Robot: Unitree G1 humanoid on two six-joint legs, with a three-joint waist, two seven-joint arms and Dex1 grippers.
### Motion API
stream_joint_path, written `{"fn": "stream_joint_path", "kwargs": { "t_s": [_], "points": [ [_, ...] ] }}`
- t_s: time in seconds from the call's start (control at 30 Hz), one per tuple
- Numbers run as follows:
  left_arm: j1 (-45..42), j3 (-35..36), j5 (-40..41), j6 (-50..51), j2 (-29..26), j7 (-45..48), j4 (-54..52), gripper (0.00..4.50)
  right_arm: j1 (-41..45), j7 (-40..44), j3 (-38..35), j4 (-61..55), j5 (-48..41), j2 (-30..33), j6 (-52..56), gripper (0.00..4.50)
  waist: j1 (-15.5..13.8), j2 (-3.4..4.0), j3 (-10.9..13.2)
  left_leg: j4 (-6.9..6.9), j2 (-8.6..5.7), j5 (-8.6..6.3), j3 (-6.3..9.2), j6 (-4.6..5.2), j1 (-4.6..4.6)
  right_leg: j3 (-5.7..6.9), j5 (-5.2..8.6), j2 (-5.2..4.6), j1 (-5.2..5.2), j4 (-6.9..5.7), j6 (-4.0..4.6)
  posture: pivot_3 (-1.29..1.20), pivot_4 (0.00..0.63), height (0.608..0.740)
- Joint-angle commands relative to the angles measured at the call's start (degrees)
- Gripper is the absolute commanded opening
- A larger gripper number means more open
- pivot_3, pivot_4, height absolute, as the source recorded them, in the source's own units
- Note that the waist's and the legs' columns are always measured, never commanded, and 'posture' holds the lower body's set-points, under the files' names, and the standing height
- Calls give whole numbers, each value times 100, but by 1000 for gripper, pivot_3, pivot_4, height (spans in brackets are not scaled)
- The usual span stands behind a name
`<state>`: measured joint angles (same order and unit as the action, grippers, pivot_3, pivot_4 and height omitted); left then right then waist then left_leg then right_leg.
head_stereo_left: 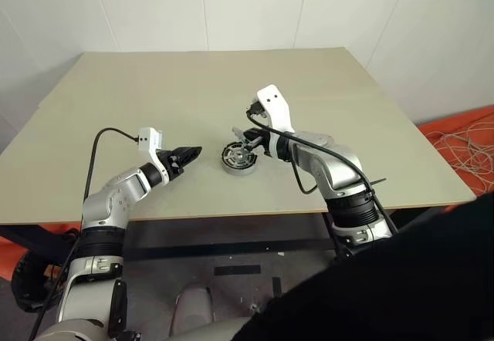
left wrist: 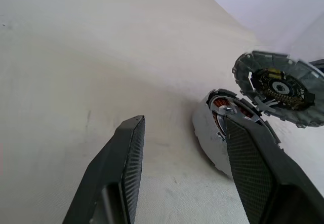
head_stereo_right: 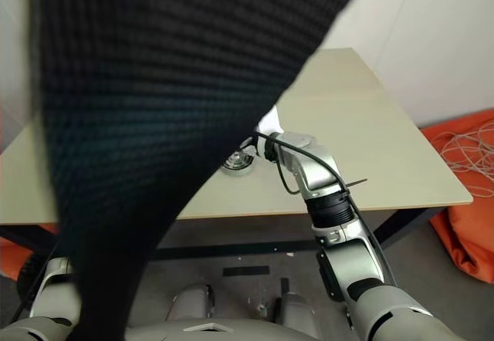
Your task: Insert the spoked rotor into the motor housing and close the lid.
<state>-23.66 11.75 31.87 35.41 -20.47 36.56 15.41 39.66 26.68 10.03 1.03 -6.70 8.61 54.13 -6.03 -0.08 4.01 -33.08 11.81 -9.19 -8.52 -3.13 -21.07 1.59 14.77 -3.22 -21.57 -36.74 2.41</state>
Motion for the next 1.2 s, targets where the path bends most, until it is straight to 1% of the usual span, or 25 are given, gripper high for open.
{"fn": "stream_joint_path", "kwargs": {
  "t_s": [0.03,0.23,0.5,0.63,0.7,0.8,0.9,1.0,1.03,1.1,1.2],
  "points": [
    [-230,167,-14,-146,-151,21,4,2549,-102,5,103,62,-5,63,-78,93,-5,0,0,0,0,1,0,-2,0,0,0,0,0,0,-1,0,0,740],
    [-386,230,-38,-171,-247,43,154,2549,-323,-43,115,557,21,55,-320,93,-1,0,0,3,-1,5,1,-8,2,0,-1,1,-1,0,-2,0,0,740],
    [-454,224,-80,-214,-223,46,226,2549,-430,-111,104,1086,92,106,-783,93,-1,-1,-1,3,0,5,1,-9,15,0,-1,-1,13,0,-2,0,0,740],
    [-474,216,-79,-227,-217,39,245,2549,-476,-103,-69,1041,-20,64,-1128,93,-5,-2,-1,3,0,5,2,-9,24,-1,-1,-3,25,0,-3,0,0,740],
    [-492,203,-90,-241,-208,44,277,2549,-390,-107,-491,803,-338,-87,-1424,93,-5,-2,-1,3,0,5,2,-9,23,-1,-1,-4,24,0,-3,0,0,740],
    [-532,167,-105,-244,-185,51,308,2549,-259,-176,-726,692,-443,-157,-1640,93,-1,-1,-1,3,0,6,1,-10,8,-1,-2,-4,7,-1,-4,0,0,740],
    [-589,119,-126,-237,-153,49,326,2549,-253,89,-680,579,-556,-129,-1833,641,-1,-1,-1,5,-1,6,1,-10,3,0,-2,-2,3,2,-4,0,0,740],
    [-633,103,-153,-251,-154,76,357,2549,-303,283,-643,552,-671,-129,-1823,1660,0,-1,-1,10,-1,5,0,-9,0,1,-2,-2,0,6,-4,0,0,740],
    [-643,109,-158,-251,-161,86,369,2549,-325,321,-605,566,-657,-119,-1836,1931,0,-1,-1,11,-1,5,0,-9,0,1,-2,-2,-1,6,-4,0,0,740],
    [-654,120,-165,-250,-175,96,383,2549,-364,383,-578,602,-669,-134,-1847,2681,2,-1,-1,11,-1,5,0,-9,0,0,-2,-2,0,7,-4,0,0,740],
    [-651,132,-170,-238,-196,108,367,2549,-378,364,-555,827,-599,-179,-1982,3644,3,-1,-1,11,-1,5,0,-9,1,1,-2,-2,-1,7,-4,0,0,740]
  ]
}}
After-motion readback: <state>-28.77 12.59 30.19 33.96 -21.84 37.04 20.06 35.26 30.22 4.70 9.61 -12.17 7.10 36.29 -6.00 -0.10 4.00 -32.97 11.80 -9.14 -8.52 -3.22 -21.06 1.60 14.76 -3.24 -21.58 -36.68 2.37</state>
